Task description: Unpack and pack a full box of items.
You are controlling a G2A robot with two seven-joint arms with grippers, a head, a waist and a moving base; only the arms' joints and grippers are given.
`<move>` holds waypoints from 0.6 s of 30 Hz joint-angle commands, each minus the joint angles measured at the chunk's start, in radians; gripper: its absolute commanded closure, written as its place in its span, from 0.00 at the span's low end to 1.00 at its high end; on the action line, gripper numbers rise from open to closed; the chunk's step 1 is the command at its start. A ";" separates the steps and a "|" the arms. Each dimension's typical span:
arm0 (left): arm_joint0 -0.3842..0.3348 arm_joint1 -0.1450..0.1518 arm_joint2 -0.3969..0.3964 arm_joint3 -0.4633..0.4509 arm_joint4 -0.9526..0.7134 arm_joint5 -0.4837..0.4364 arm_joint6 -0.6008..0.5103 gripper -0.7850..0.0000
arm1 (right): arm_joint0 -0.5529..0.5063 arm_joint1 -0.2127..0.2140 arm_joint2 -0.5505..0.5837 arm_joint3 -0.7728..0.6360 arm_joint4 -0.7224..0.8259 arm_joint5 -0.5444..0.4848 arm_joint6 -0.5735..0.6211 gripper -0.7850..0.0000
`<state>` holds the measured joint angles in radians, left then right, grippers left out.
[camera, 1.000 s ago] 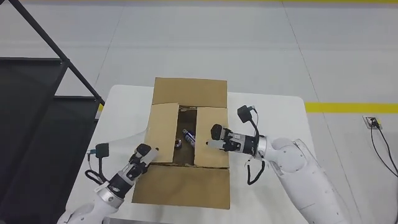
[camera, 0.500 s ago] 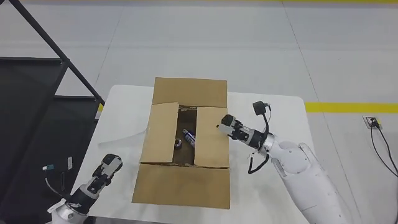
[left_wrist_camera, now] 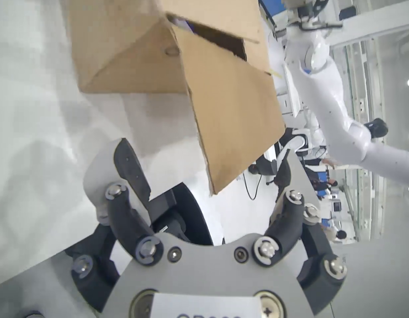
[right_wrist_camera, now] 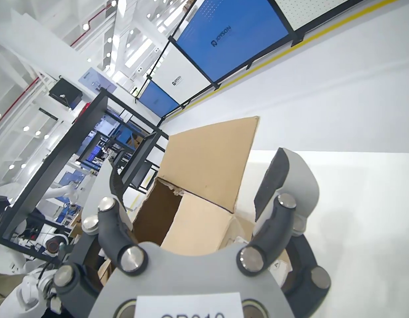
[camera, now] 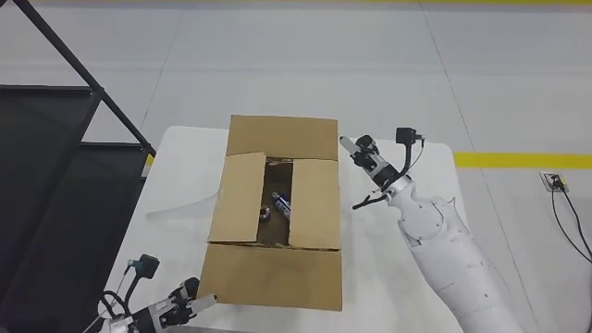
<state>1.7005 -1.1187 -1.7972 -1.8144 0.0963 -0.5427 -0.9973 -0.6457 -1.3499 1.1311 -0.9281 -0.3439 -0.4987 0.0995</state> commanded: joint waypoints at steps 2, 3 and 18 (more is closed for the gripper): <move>-0.010 0.002 0.042 -0.005 0.017 -0.014 -0.009 0.00 | 0.010 -0.003 -0.004 0.018 0.012 0.007 0.002 0.00; -0.011 0.003 0.052 -0.009 0.016 -0.020 -0.015 0.00 | 0.010 -0.003 -0.004 0.018 0.012 0.007 0.002 0.00; -0.063 0.025 0.113 -0.041 -0.226 -0.024 -0.089 0.00 | 0.100 -0.044 -0.068 0.129 0.101 0.080 0.121 0.00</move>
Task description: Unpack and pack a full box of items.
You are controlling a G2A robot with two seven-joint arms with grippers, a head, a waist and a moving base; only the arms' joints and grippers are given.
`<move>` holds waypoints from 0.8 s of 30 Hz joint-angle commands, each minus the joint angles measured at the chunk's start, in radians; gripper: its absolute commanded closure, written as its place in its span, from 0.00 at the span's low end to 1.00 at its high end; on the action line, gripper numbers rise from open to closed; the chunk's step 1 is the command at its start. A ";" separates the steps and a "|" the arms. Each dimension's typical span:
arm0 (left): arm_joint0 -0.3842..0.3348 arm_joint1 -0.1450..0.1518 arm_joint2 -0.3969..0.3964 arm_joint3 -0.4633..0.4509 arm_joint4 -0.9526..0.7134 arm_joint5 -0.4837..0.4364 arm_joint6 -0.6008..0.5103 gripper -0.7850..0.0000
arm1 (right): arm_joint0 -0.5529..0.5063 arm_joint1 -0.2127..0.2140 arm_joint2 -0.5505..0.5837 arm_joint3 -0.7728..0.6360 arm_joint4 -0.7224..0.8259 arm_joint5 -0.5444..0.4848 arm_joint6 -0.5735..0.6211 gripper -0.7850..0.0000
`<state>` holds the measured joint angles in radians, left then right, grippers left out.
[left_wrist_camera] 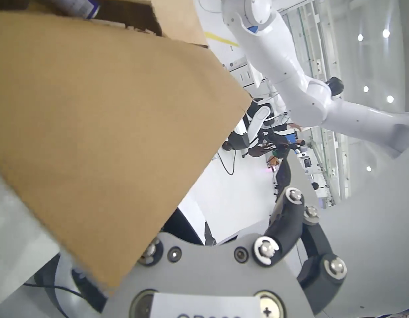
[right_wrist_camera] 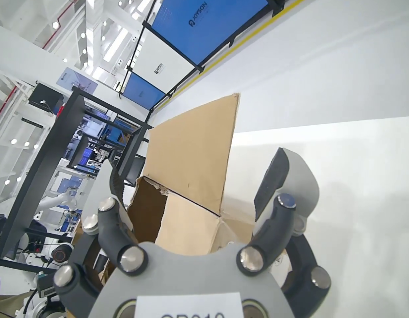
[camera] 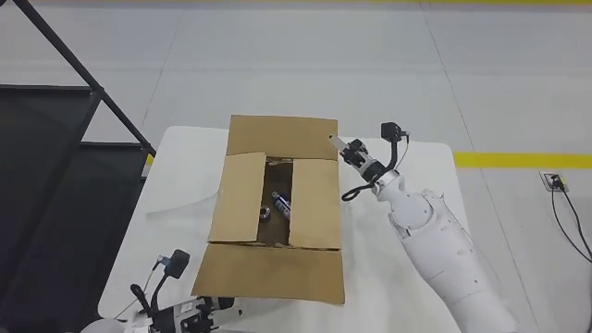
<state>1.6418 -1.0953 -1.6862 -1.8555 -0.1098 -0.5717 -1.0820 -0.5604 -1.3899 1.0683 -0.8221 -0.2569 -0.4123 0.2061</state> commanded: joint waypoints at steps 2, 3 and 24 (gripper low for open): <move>-0.012 0.004 0.001 0.001 -0.045 0.012 -0.001 0.00 | 0.044 -0.015 -0.017 0.070 0.043 -0.019 0.037 0.00; -0.015 0.004 0.002 0.000 -0.054 0.016 0.007 0.00 | 0.059 -0.020 -0.022 0.094 0.059 -0.026 0.053 0.00; -0.061 -0.004 0.069 -0.097 0.005 0.182 0.373 0.00 | 0.163 -0.033 0.060 0.265 0.399 -0.291 0.405 0.00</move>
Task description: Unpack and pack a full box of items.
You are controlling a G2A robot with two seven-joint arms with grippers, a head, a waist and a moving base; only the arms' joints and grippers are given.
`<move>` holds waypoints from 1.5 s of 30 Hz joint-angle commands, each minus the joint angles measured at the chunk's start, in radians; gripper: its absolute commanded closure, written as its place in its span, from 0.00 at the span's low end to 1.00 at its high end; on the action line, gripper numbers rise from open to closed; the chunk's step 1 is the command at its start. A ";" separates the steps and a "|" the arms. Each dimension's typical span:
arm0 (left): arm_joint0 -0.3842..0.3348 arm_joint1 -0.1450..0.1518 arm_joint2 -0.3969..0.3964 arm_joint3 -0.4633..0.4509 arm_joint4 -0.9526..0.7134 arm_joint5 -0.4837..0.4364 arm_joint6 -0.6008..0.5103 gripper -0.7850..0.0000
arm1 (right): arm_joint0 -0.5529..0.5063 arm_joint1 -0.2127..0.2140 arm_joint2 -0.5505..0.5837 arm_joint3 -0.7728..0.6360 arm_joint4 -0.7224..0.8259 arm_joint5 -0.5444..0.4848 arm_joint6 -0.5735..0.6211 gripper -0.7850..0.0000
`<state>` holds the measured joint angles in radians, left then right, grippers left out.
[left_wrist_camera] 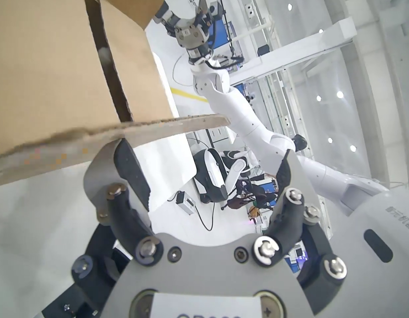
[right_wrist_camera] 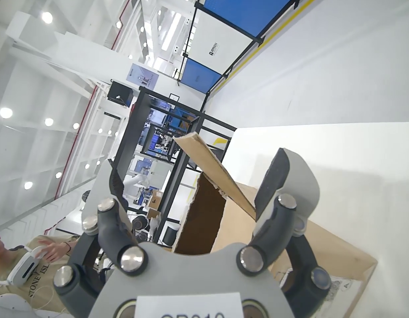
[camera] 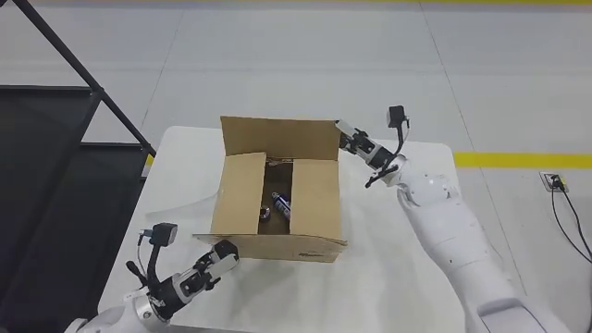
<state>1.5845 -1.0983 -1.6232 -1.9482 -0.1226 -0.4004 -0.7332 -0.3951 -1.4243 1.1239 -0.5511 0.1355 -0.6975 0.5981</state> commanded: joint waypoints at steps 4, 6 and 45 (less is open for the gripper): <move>-0.021 -0.005 0.028 -0.018 0.080 0.075 0.113 0.00 | -0.014 0.013 0.020 -0.048 0.021 -0.013 0.078 0.00; -0.027 -0.007 0.050 -0.021 0.107 0.101 0.143 0.00 | -0.022 0.021 0.029 -0.077 0.014 -0.006 0.096 0.00; -0.286 -0.056 0.307 0.065 0.238 0.529 0.421 0.00 | -0.158 0.056 -0.011 -0.516 -0.025 0.660 0.230 0.00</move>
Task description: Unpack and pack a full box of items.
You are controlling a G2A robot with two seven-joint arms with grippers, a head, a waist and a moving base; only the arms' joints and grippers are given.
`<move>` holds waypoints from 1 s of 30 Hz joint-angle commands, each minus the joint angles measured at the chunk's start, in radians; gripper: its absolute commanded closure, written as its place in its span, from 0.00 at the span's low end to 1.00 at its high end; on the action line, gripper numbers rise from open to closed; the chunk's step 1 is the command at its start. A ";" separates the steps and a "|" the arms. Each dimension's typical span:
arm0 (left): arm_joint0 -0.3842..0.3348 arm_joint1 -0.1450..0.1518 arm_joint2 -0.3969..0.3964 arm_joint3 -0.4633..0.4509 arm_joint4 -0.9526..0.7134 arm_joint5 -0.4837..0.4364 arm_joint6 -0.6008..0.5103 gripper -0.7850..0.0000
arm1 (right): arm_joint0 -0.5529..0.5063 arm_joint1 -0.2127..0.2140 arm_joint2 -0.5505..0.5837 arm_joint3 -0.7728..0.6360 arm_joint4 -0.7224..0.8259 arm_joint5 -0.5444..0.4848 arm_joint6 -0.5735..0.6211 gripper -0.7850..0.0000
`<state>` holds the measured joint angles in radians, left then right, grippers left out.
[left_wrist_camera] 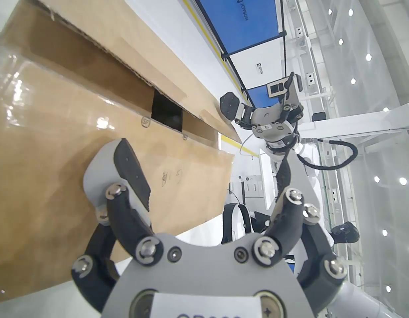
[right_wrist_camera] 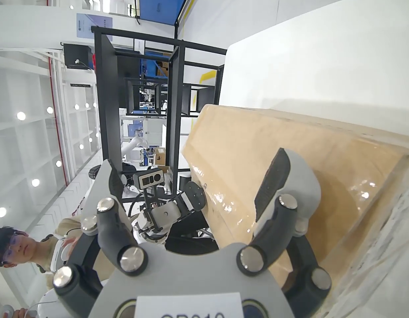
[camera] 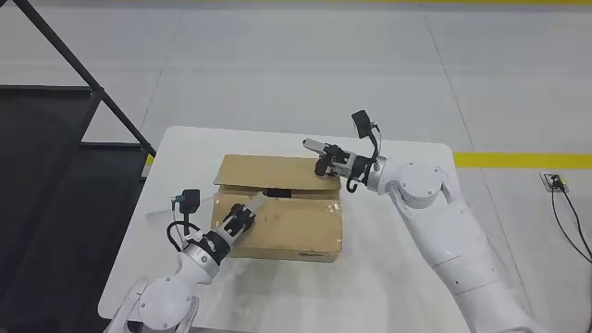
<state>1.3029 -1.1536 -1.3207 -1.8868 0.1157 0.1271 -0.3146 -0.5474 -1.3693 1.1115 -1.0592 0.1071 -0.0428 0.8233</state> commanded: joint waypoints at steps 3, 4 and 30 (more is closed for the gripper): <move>-0.018 -0.004 0.015 0.015 0.006 0.006 0.007 0.00 | -0.031 0.005 0.003 -0.036 0.005 0.017 0.027 0.00; -0.022 -0.005 0.019 0.018 0.008 0.007 0.009 0.00 | -0.040 0.007 0.005 -0.044 0.010 0.017 0.038 0.00; 0.076 -0.004 -0.220 -0.011 -0.191 -0.140 0.049 0.00 | -0.159 0.037 0.048 -0.106 0.042 -0.042 0.095 0.00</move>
<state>1.3576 -1.1601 -1.5018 -1.9010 -0.0486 0.0111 -0.2560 -0.7070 -1.3317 1.1592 -1.1650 0.1492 -0.0857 0.9192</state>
